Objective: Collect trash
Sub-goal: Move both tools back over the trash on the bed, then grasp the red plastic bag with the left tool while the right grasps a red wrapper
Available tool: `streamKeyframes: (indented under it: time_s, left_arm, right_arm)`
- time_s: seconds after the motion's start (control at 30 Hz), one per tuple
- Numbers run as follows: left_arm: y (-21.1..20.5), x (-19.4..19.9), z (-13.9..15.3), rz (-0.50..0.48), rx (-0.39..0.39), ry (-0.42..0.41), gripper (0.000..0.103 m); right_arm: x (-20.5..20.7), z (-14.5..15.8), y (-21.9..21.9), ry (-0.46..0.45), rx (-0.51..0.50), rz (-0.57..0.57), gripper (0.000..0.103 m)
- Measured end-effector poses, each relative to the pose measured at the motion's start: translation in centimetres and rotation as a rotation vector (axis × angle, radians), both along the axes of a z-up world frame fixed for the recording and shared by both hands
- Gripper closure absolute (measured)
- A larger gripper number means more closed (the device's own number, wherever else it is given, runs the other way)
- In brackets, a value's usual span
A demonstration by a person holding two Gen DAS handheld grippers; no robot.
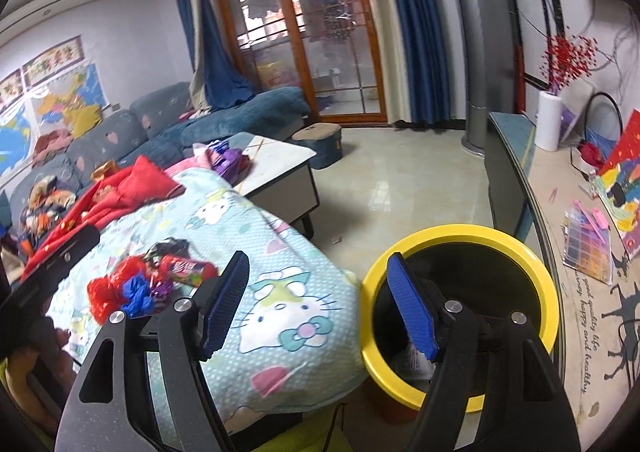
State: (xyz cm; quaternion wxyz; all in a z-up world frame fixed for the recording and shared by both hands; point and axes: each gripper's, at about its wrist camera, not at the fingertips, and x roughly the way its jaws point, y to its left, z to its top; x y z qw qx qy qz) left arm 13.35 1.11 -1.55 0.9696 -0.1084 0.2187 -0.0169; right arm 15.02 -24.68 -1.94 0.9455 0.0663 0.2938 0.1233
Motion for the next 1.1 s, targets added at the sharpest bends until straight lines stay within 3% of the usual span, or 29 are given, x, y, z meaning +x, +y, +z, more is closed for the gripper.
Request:
streamKeyframes:
  time_s: [0.6,1.1]
  left_arm:
    - [5.3,-0.5,0.1,0.132,-0.032,0.016,0.011]
    - [10.4,-1.2,-2.7,0.223,-0.089,0.096,0.011]
  right_arm:
    - [-0.2,-0.2,5.2,0.015,-0.035,0.129,0.034]
    - [1.0,-0.8,11.4,0.058,-0.043,0.283,0.038]
